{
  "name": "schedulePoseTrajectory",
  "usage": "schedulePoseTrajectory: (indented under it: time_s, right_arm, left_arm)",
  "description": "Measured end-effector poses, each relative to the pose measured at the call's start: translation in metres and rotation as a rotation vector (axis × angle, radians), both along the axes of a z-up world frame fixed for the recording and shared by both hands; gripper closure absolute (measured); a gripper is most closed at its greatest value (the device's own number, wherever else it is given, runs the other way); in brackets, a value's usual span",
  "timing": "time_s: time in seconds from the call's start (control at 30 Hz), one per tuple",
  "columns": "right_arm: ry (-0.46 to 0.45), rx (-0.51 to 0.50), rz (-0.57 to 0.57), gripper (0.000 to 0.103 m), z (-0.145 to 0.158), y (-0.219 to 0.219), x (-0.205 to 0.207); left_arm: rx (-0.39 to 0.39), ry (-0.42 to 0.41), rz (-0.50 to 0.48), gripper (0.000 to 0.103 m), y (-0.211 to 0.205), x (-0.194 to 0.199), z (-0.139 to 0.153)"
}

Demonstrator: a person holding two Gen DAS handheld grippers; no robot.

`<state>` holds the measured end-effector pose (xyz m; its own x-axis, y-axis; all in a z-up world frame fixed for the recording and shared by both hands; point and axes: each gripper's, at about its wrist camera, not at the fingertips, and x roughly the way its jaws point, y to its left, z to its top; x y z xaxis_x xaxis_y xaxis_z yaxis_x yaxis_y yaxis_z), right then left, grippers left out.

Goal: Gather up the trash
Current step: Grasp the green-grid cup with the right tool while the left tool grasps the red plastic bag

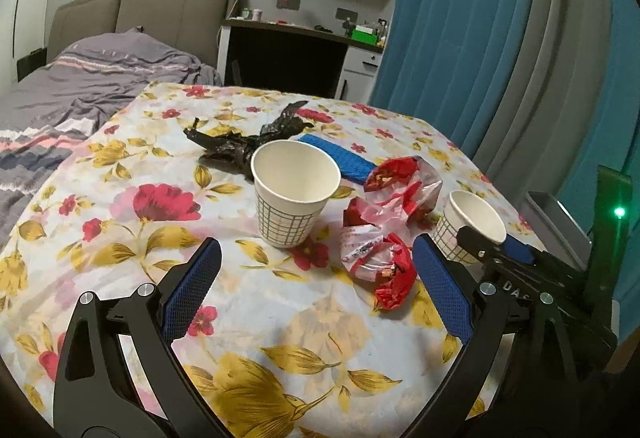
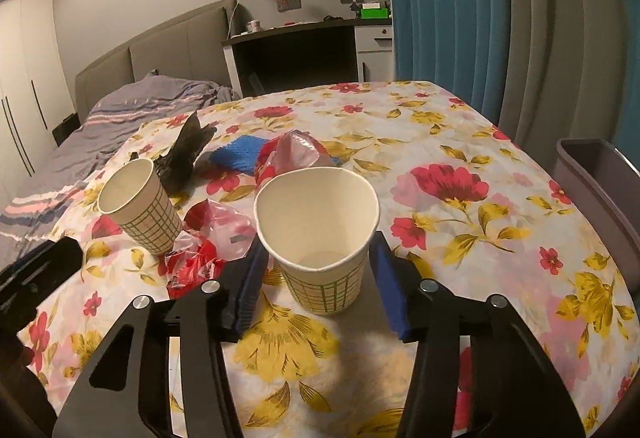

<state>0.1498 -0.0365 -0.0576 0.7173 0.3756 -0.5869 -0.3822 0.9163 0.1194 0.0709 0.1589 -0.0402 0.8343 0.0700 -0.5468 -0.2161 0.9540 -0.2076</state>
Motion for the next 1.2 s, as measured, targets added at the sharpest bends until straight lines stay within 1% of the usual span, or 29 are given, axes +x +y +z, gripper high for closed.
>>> schedulePoseTrajectory:
  time_s: [0.17, 0.3, 0.47, 0.63, 0.73, 0.8, 0.87, 1.03, 1.07, 1.2]
  right_arm:
    - [-0.015, 0.016, -0.02, 0.053, 0.004, -0.013, -0.004]
    - [-0.023, 0.032, -0.046, 0.053, 0.008, -0.028, -0.008]
    - [-0.03, 0.043, -0.07, 0.053, 0.01, -0.047, -0.017]
    - [-0.022, 0.042, -0.071, 0.052, 0.009, -0.062, -0.025]
    - [-0.024, 0.045, -0.072, 0.052, 0.009, -0.068, -0.028]
    - [-0.02, 0.049, -0.07, 0.052, 0.009, -0.072, -0.028]
    - [-0.016, 0.051, -0.068, 0.052, 0.008, -0.074, -0.029]
    - [-0.018, 0.052, -0.062, 0.052, 0.007, -0.076, -0.033]
    - [-0.018, 0.052, -0.063, 0.052, 0.007, -0.076, -0.034]
    - [-0.02, 0.051, -0.063, 0.052, 0.007, -0.077, -0.035]
  left_arm:
    - [-0.031, 0.02, -0.026, 0.008, -0.007, 0.01, -0.005]
    - [-0.026, 0.042, -0.054, 0.012, -0.02, 0.021, -0.01]
    - [-0.007, 0.093, -0.074, 0.017, -0.039, 0.04, -0.02]
    - [0.004, 0.172, -0.075, 0.027, -0.046, 0.058, -0.036]
    - [0.006, 0.204, -0.084, 0.035, -0.049, 0.063, -0.044]
    - [0.002, 0.223, -0.09, 0.046, -0.05, 0.066, -0.047]
    - [0.002, 0.229, -0.095, 0.052, -0.051, 0.067, -0.048]
    - [-0.008, 0.221, -0.12, 0.061, -0.054, 0.063, -0.047]
    - [-0.006, 0.219, -0.126, 0.064, -0.056, 0.062, -0.047]
    - [-0.007, 0.209, -0.145, 0.067, -0.062, 0.056, -0.044]
